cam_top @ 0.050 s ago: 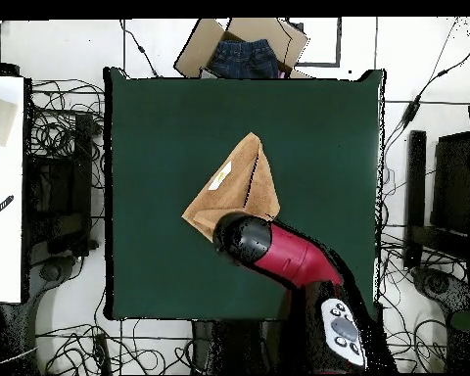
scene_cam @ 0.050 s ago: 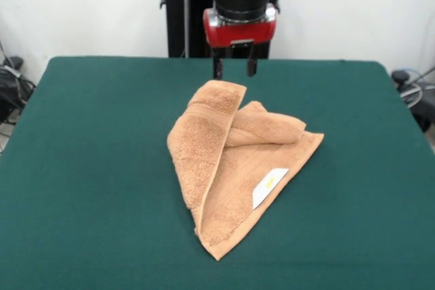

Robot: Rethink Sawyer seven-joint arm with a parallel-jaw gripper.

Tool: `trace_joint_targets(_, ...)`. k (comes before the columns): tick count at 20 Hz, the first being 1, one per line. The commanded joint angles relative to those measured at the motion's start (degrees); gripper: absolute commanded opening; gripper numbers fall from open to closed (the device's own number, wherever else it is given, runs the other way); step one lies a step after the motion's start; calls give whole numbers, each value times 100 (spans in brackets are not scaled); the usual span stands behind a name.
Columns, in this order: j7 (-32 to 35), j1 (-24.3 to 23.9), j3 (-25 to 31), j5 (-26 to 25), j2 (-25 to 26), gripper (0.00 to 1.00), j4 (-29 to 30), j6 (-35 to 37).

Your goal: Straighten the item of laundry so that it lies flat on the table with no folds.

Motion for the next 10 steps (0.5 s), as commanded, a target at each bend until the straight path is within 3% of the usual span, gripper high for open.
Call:
trace_joint_targets(1,992,13,478,-116,604,100,-150,-247)
trace_joint_targets(10,982,111,430,-179,620,100,-191,-288)
